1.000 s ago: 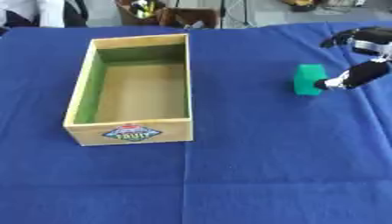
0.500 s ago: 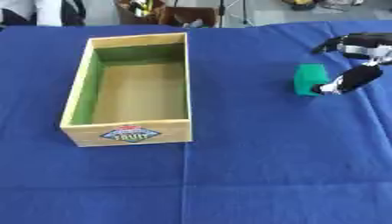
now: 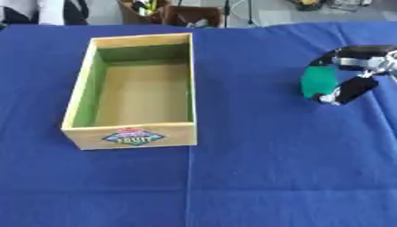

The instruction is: Pick up objects on the table and place them in the box.

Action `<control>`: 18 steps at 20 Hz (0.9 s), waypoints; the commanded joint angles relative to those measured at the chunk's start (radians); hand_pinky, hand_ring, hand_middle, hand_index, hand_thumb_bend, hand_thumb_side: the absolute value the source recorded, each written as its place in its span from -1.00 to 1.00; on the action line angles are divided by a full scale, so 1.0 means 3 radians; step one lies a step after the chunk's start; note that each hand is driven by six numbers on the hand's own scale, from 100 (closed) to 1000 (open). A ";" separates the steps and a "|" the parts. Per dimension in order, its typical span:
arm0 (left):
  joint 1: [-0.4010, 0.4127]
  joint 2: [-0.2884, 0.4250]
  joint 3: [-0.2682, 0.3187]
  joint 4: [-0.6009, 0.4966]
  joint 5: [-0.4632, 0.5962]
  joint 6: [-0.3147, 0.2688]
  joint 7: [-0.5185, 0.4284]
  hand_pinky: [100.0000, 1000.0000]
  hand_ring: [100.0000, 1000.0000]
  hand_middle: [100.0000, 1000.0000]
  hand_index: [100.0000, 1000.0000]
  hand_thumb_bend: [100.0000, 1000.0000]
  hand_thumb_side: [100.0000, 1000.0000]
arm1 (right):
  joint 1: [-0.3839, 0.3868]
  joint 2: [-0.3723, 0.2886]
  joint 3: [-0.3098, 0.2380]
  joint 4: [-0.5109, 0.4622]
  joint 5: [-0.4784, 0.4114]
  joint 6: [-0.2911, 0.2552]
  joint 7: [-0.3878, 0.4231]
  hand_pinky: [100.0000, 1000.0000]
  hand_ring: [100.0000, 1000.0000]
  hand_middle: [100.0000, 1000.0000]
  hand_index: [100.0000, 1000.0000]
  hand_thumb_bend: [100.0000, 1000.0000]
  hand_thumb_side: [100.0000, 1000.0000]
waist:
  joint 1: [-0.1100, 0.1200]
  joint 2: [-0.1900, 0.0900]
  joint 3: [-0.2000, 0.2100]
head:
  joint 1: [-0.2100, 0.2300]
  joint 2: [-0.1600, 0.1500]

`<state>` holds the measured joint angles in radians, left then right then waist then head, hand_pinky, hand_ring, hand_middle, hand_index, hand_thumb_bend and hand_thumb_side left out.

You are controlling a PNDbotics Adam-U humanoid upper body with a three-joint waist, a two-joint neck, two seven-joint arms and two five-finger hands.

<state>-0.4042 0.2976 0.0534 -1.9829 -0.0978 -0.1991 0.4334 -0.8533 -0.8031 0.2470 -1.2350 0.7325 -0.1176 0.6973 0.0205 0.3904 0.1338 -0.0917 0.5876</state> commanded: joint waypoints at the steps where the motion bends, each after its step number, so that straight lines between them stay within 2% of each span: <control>1: -0.0042 0.0033 -0.0002 -0.0057 0.0011 0.0001 -0.0008 0.02 0.34 0.68 0.74 -1.00 1.00 | -0.0071 -0.0053 -0.0028 0.0024 0.0054 -0.0005 -0.0006 0.79 0.86 0.62 0.88 -0.70 -0.24 | -0.0007 -0.0056 0.0014 | -0.0018 -0.0037; 6: -0.0040 0.0027 -0.0002 -0.0057 0.0010 0.0006 -0.0009 0.02 0.34 0.68 0.73 -1.00 1.00 | -0.0084 -0.0037 -0.0029 0.0075 0.0123 0.0003 -0.0080 0.75 0.79 0.48 0.84 -0.85 -0.29 | -0.0006 -0.0042 0.0026 | -0.0043 -0.0050; 7: -0.0041 0.0027 -0.0002 -0.0057 0.0010 0.0007 -0.0009 0.02 0.34 0.67 0.73 -1.00 1.00 | -0.0086 -0.0033 -0.0032 0.0082 0.0129 0.0008 -0.0102 0.72 0.75 0.38 0.79 -0.94 -0.34 | -0.0005 -0.0040 0.0026 | -0.0047 -0.0052; 9: -0.0042 0.0027 -0.0003 -0.0057 0.0010 0.0009 -0.0010 0.02 0.34 0.67 0.73 -1.00 1.00 | -0.0096 -0.0023 -0.0053 0.0095 0.0139 0.0036 -0.0182 0.69 0.71 0.30 0.70 -1.00 -0.38 | -0.0004 -0.0036 0.0027 | -0.0058 -0.0050; 15: -0.0038 0.0026 0.0000 -0.0057 0.0010 0.0015 -0.0009 0.02 0.34 0.67 0.73 -1.00 1.00 | -0.0101 -0.0022 -0.0066 0.0064 0.0076 0.0075 -0.0381 0.61 0.58 0.06 0.39 -1.00 -0.50 | -0.0006 -0.0033 0.0012 | -0.0055 -0.0032; 18: -0.0038 0.0025 0.0000 -0.0057 0.0012 0.0014 -0.0006 0.02 0.34 0.67 0.73 -1.00 1.00 | -0.0093 -0.0033 -0.0056 0.0036 0.0038 0.0097 -0.0432 0.61 0.58 0.06 0.39 -1.00 -0.50 | -0.0008 -0.0033 0.0008 | -0.0056 -0.0032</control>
<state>-0.4045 0.2973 0.0534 -1.9829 -0.0976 -0.1958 0.4306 -0.8674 -0.7883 0.2401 -1.2052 0.7544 -0.0916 0.5785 0.0191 0.4006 0.1367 -0.1072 0.5862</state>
